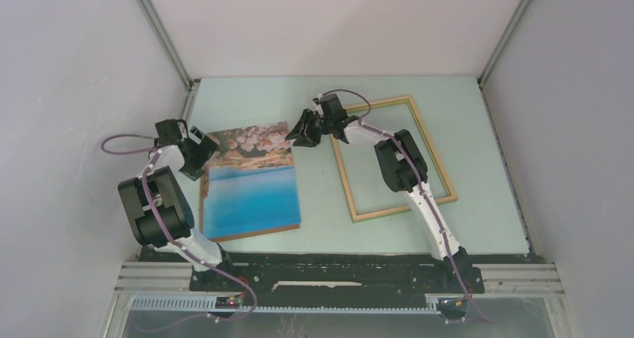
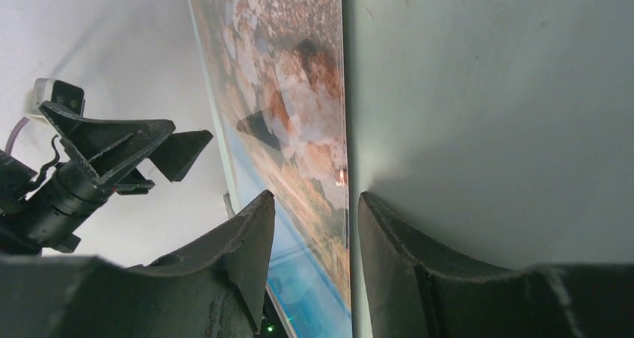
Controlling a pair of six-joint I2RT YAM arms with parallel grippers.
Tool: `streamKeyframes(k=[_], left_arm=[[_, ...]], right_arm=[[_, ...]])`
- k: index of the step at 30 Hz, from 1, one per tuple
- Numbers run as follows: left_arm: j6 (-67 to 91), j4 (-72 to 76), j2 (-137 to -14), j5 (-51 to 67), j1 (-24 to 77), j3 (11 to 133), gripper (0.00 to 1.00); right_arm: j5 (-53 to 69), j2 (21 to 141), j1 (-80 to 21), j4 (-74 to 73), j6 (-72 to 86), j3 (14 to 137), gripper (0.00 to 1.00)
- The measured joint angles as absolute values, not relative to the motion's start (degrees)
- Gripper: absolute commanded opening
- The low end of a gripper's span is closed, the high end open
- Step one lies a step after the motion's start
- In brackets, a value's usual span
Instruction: Put the photo into the frame
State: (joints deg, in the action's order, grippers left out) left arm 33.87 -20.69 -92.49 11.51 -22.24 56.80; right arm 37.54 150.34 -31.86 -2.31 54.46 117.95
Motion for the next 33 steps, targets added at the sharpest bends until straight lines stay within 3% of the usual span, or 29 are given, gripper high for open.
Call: streamKeyframes(k=[9, 33], left_arm=[[32.4, -22.0, -94.2, 6.9, -22.5, 57.2, 1.00], [32.5, -19.9, -96.9, 8.3, -24.8, 57.3, 0.99]], right_arm=[[36.4, 147.5, -31.4, -2.3, 53.6, 114.5, 0.61], [36.7, 147.5, -31.2, -3.3, 53.4, 114.9, 0.61]])
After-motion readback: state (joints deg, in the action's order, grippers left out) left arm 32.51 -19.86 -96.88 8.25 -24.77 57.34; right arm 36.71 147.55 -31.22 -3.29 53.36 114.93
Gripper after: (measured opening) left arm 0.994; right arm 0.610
